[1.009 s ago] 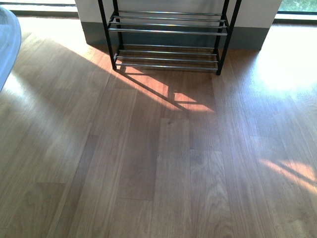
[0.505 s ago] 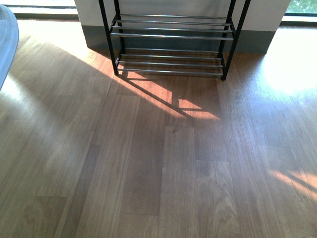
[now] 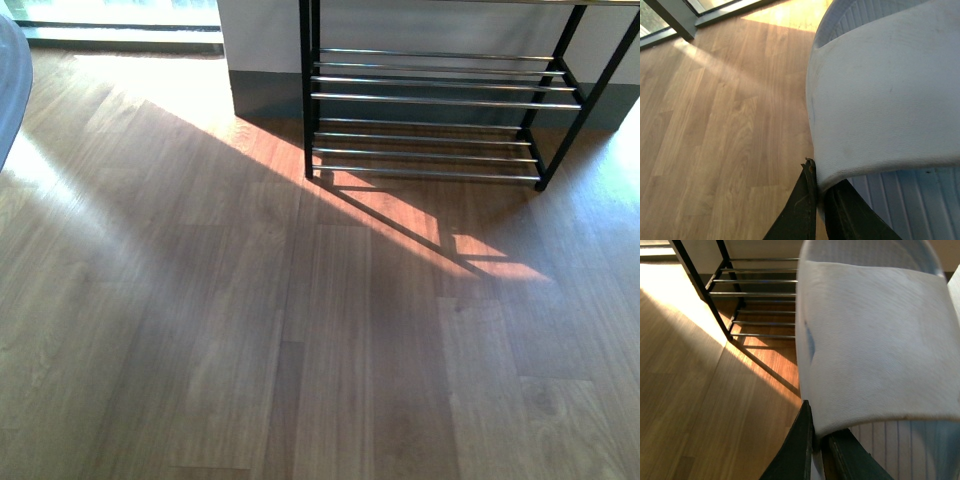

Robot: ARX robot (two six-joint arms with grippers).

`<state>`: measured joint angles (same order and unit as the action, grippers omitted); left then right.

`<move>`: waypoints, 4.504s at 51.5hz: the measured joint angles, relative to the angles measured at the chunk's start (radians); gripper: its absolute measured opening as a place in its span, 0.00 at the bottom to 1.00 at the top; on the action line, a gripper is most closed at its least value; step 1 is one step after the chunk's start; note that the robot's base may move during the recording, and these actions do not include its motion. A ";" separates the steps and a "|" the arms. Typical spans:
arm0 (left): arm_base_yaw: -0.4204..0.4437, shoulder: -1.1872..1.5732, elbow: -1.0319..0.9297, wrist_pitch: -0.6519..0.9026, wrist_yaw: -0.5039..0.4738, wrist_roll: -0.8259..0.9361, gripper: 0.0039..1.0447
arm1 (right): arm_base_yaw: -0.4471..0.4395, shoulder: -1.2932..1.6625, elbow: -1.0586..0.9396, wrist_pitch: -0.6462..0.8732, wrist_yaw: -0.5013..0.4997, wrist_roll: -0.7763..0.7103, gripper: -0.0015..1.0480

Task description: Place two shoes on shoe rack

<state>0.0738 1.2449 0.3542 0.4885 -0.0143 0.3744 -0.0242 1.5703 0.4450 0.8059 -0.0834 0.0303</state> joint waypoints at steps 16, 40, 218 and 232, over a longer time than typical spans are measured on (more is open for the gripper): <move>0.003 -0.001 0.000 0.000 -0.001 0.000 0.02 | 0.004 0.000 0.000 0.000 -0.002 0.000 0.02; 0.003 -0.001 0.000 0.000 0.000 0.000 0.02 | 0.004 0.000 0.000 0.000 0.000 0.000 0.02; 0.002 0.000 0.000 0.000 0.000 0.003 0.02 | 0.168 0.905 1.325 -0.794 0.457 -0.095 0.02; 0.002 0.000 0.000 0.000 0.000 0.003 0.02 | 0.164 0.899 1.318 -0.768 0.453 -0.122 0.26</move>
<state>0.0757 1.2453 0.3542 0.4881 -0.0139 0.3775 0.1402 2.4695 1.7630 0.0383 0.3698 -0.0914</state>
